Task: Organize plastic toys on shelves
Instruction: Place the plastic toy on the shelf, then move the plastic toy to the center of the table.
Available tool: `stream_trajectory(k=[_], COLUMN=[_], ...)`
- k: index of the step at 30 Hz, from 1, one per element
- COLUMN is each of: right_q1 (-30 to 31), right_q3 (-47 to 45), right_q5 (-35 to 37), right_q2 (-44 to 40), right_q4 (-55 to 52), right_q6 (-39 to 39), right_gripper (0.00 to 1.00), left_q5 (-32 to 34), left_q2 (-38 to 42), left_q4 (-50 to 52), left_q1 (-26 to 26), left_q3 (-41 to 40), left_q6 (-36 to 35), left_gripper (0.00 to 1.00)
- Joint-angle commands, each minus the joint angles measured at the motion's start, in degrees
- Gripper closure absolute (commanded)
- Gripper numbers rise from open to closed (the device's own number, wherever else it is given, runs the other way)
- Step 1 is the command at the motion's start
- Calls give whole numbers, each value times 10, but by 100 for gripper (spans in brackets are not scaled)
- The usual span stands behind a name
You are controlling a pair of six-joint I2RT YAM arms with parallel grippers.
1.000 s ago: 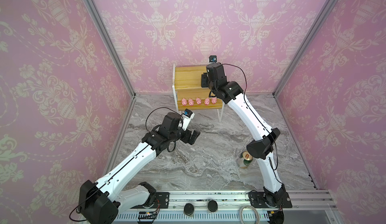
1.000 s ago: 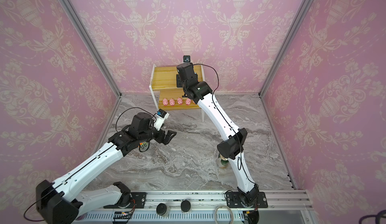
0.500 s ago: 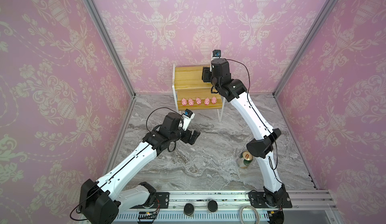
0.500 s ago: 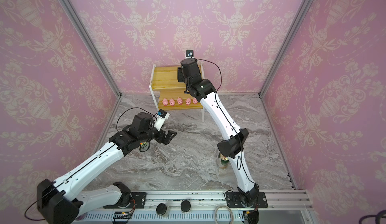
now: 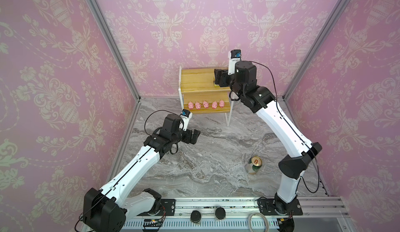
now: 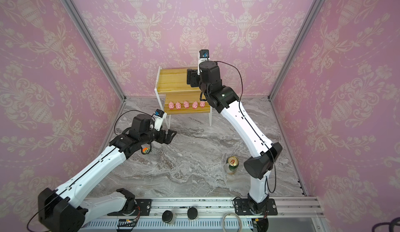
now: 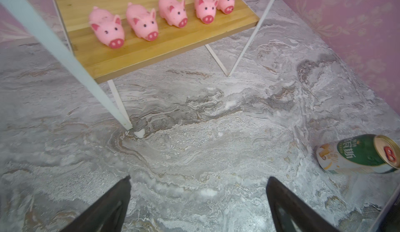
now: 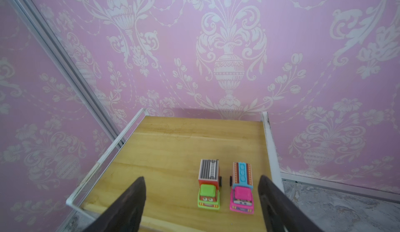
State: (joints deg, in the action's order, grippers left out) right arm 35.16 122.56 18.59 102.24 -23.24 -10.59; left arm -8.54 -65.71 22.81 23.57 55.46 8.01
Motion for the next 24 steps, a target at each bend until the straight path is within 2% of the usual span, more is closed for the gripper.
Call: stream_trajectory(k=[1, 6, 11, 16, 24], right_q1=[28, 105, 202, 265, 294], right_q3=[-124, -348, -481, -505, -414], right_q5=[-38, -66, -69, -113, -162], right_q2=[-96, -205, -226, -149, 46], right_q4=[71, 121, 154, 144, 151], right_q6=[37, 86, 123, 126, 84], right_gripper=[15, 14, 15, 15, 16], left_q5=[47, 63, 94, 102, 52], left_q2=[19, 24, 17, 18, -54], left_q4=[41, 93, 135, 142, 204], left_q1=[-47, -128, -172, -201, -271], left_q3=[16, 1, -17, -46, -31], left_q6=[74, 138, 177, 225, 250], left_gripper=[1, 1, 1, 1, 1])
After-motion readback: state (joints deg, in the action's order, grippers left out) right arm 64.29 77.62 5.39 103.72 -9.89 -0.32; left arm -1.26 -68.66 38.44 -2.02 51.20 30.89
